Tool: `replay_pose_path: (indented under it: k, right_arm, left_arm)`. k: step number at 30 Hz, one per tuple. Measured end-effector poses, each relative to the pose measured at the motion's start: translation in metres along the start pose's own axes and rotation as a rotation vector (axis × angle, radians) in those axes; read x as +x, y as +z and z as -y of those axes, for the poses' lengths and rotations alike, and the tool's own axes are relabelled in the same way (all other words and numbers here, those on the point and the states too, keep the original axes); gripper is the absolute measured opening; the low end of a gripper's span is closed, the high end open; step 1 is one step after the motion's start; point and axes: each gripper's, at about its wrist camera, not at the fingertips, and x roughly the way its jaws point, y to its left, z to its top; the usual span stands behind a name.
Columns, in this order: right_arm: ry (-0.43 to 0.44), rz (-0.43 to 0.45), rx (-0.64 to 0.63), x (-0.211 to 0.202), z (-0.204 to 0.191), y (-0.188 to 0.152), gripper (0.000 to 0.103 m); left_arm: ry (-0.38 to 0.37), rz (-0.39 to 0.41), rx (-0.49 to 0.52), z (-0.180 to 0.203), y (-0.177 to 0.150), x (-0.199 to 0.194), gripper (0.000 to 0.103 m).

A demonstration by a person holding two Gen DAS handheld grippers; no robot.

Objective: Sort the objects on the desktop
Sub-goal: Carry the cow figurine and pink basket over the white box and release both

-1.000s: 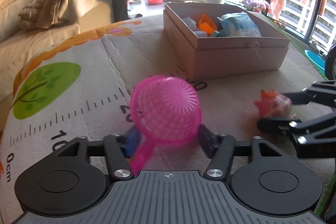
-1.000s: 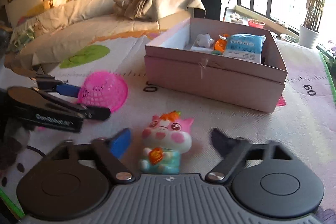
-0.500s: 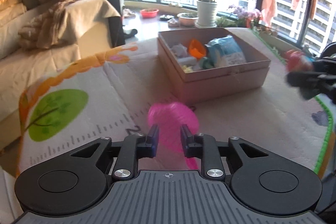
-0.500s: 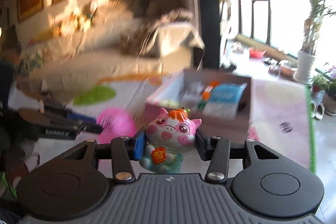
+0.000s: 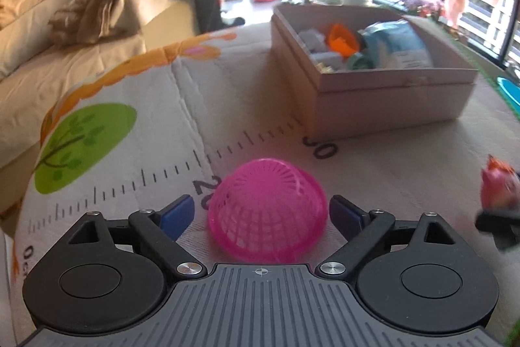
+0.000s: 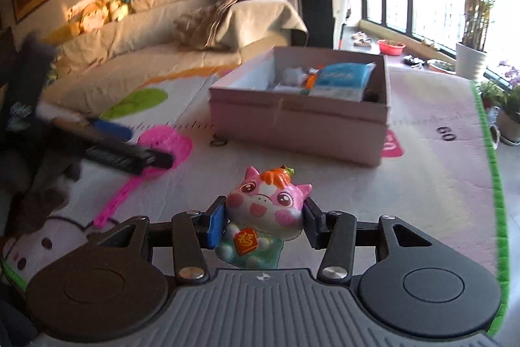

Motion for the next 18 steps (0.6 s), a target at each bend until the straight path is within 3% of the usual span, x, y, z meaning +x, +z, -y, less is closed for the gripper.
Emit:
replay_pose_path:
  k: [6, 9, 14, 18]
  right_arm:
    - [0.0, -0.013, -0.005, 0.0, 0.001, -0.005, 0.048]
    - [-0.014, 0.008, 0.018, -0.005, 0.01, 0.001, 0.048]
    - [-0.017, 0.064, 0.039, -0.014, 0.017, 0.018, 0.048]
    - [-0.015, 0.094, 0.035, -0.012, 0.015, 0.025, 0.048]
  left_arm:
    - [-0.02, 0.02, 0.029, -0.001, -0.007, -0.013, 0.087]
    - [-0.082, 0.076, 0.027, 0.0, 0.001, -0.042, 0.087]
    - [-0.144, 0.282, 0.03, 0.006, 0.063, -0.08, 0.087]
    - [-0.159, 0.375, 0.038, 0.021, 0.118, -0.06, 0.088]
